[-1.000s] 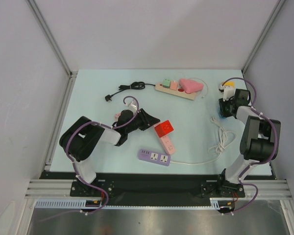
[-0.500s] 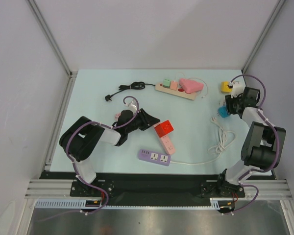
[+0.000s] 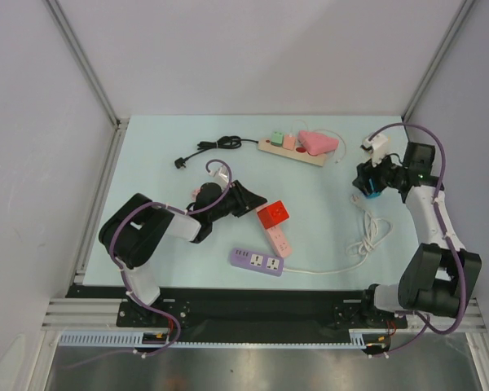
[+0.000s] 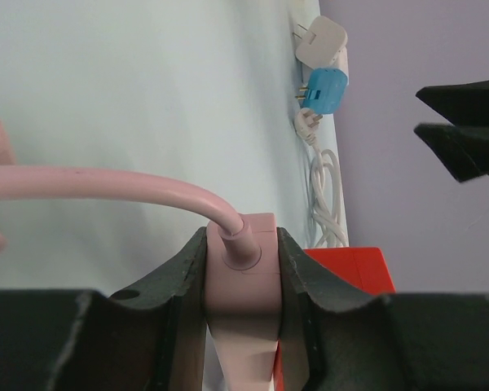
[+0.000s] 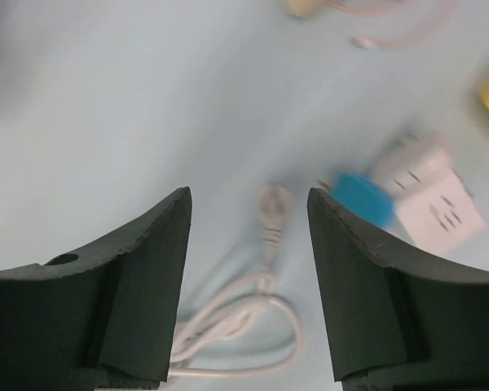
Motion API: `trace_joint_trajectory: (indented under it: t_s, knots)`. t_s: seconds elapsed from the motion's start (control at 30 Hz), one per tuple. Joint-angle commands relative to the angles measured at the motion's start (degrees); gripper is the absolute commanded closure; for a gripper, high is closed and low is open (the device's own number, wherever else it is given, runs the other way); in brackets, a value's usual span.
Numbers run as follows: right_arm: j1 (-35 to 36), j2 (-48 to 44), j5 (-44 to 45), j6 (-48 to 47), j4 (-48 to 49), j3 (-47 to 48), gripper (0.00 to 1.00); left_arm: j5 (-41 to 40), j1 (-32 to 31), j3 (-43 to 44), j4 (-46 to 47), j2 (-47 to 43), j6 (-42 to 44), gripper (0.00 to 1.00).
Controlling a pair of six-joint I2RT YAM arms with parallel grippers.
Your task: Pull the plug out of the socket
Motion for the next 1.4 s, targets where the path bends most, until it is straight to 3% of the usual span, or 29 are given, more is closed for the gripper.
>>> trace_joint_trajectory:
  t_s: [0.0,0.13,0.4,0.6,0.83,1.23,1.37]
  knots:
    - [5.79,-3.92,-15.48,-12.05,-13.43,1.25,0.36,1.51,0.19,-0.06,5.09,-1.93,3.87,1.00]
    - [13.79,-7.35,-16.64,-17.35,-14.96,-1.91,0.27,1.86,0.28,-0.24,4.92,-2.28,4.22,1.00]
    - [32.41,-5.25,-6.82,7.42,-3.27,-1.04,0.18,1.16,0.19,-0.94,4.56,-2.98,4.40,1.00]
    - [36.74,-0.42,1.72,26.58,2.02,2.56,0.00,0.99,0.19,-0.85,4.56,-3.42,4.31,1.00]
    - [42.97,3.72,12.80,42.15,6.06,2.83,0.00,0.99,0.28,-1.03,5.35,-3.33,4.04,1.00]
    - [47.72,8.73,15.97,44.36,6.59,1.78,0.00,0.72,0.28,-1.82,6.14,-3.42,3.69,1.00]
    - [49.39,9.34,16.41,43.75,6.15,1.86,0.05,-0.07,0.19,-1.73,5.62,-3.60,3.52,1.00]
